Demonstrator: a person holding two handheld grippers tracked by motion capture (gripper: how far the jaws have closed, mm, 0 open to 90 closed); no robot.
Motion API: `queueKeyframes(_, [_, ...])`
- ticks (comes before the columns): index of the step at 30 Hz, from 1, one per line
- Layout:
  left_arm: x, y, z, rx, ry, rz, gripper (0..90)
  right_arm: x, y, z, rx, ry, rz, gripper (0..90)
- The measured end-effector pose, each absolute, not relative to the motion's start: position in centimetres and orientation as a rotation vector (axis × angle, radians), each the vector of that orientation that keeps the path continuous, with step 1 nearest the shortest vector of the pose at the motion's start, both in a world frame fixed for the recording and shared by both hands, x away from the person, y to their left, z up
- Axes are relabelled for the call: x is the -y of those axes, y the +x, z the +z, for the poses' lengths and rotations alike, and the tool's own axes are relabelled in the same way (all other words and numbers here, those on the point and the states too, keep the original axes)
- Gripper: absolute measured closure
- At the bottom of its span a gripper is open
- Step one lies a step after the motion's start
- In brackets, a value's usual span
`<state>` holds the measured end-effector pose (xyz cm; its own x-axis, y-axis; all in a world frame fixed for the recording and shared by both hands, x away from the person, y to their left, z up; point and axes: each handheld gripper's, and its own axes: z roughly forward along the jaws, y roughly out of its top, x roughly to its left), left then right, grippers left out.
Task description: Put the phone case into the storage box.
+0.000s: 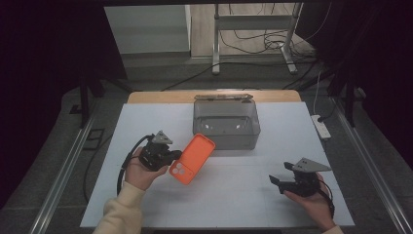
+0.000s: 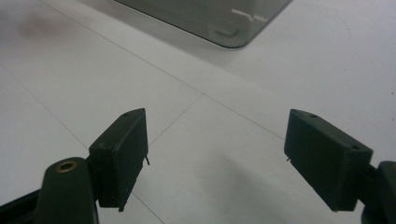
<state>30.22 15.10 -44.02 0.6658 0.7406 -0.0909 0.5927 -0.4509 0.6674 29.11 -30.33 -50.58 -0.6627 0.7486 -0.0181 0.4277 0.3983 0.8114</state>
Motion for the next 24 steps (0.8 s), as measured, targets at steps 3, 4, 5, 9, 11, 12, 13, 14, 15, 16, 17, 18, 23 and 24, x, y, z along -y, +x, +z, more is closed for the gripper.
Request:
queueKeyframes(3, [-14.9, 30.2, -43.7, -1.008, 2.191, 0.281, 89.2, 30.3, 29.1, -50.6, -2.279, 1.017, 1.152, 21.7])
queueKeyframes(4, [-14.8, 30.2, -43.7, -1.005, 2.187, 0.284, 89.2, 30.3, 29.1, -50.6, -2.278, 1.018, 1.149, 21.7])
queueKeyframes(5, [-14.8, 30.2, -43.7, -0.998, 2.187, 0.282, 89.2, 30.3, 29.2, -50.6, -2.279, 1.018, 1.149, 21.7])
queueKeyframes(9, [-14.7, 30.1, -43.9, -0.986, 2.201, 0.280, 89.2, 30.3, 29.1, -50.6, -2.271, 1.021, 1.155, 21.8])
queueKeyframes(11, [-14.5, 30.0, -44.1, -0.983, 2.207, 0.276, 89.2, 30.3, 29.1, -50.6, -2.269, 1.020, 1.156, 21.7])
queueKeyframes(12, [-14.4, 30.0, -44.2, -0.984, 2.208, 0.276, 89.2, 30.3, 29.1, -50.6, -2.269, 1.019, 1.155, 21.8])
queueKeyframes(13, [-14.4, 29.9, -44.2, -0.984, 2.207, 0.279, 89.2, 30.3, 29.1, -50.6, -2.269, 1.019, 1.154, 21.8])
queueKeyframes(14, [-14.4, 29.9, -44.2, -0.983, 2.206, 0.278, 89.2, 30.3, 29.1, -50.5, -2.269, 1.018, 1.154, 21.8])
queueKeyframes(15, [-14.3, 29.9, -44.1, -0.982, 2.203, 0.276, 89.2, 30.3, 29.1, -50.5, -2.269, 1.018, 1.148, 21.8])
queueKeyframes(16, [-14.3, 29.8, -44.1, -0.982, 2.201, 0.277, 89.2, 30.2, 29.1, -50.5, -2.268, 1.015, 1.153, 21.8])
queueKeyframes(17, [-14.2, 29.8, -44.1, -0.977, 2.202, 0.276, 89.2, 30.2, 29.1, -50.5, -2.268, 1.013, 1.155, 21.8])
queueKeyframes(18, [-14.1, 29.8, -44.0, -0.975, 2.201, 0.276, 89.2, 30.2, 29.1, -50.5, -2.270, 1.010, 1.161, 21.8])
queueKeyframes(23, [-13.7, 29.6, -43.9, -0.958, 2.207, 0.281, 89.2, 30.0, 29.3, -50.5, -2.276, 1.005, 1.164, 21.8])
queueKeyframes(24, [-13.7, 29.6, -43.9, -0.957, 2.208, 0.283, 89.2, 30.0, 29.3, -50.5, -2.277, 1.005, 1.164, 21.7])
